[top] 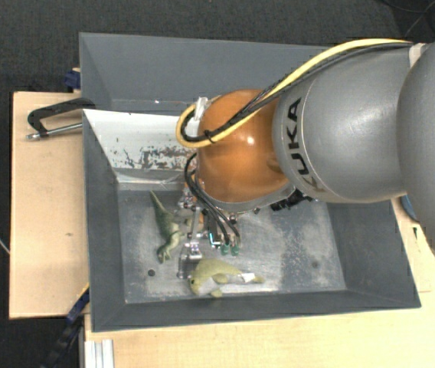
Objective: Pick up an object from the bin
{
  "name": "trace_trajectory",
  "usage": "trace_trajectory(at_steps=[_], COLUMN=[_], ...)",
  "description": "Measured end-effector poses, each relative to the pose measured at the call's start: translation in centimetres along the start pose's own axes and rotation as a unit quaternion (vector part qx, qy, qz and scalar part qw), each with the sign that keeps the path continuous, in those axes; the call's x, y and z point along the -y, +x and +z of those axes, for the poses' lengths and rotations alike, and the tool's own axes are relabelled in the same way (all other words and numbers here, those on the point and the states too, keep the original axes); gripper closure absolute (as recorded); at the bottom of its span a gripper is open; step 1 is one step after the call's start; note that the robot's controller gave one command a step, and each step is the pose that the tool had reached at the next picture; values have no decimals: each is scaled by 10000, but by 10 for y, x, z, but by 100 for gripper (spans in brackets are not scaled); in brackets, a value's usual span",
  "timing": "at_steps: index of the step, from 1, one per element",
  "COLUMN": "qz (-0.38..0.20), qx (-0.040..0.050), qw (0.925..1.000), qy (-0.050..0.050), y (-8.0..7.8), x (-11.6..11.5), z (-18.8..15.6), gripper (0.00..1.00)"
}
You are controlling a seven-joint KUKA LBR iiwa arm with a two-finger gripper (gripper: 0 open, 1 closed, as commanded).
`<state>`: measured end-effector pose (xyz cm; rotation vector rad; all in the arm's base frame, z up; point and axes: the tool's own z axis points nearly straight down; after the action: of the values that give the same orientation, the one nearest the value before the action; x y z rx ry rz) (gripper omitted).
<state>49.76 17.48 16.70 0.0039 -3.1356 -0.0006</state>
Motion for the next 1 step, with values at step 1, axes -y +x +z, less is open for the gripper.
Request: trace_trajectory(at_steps=[1], qz=[100], qx=[39], qw=[9999], qy=[-28], y=[-4], x=[88], z=[96], gripper=[0])
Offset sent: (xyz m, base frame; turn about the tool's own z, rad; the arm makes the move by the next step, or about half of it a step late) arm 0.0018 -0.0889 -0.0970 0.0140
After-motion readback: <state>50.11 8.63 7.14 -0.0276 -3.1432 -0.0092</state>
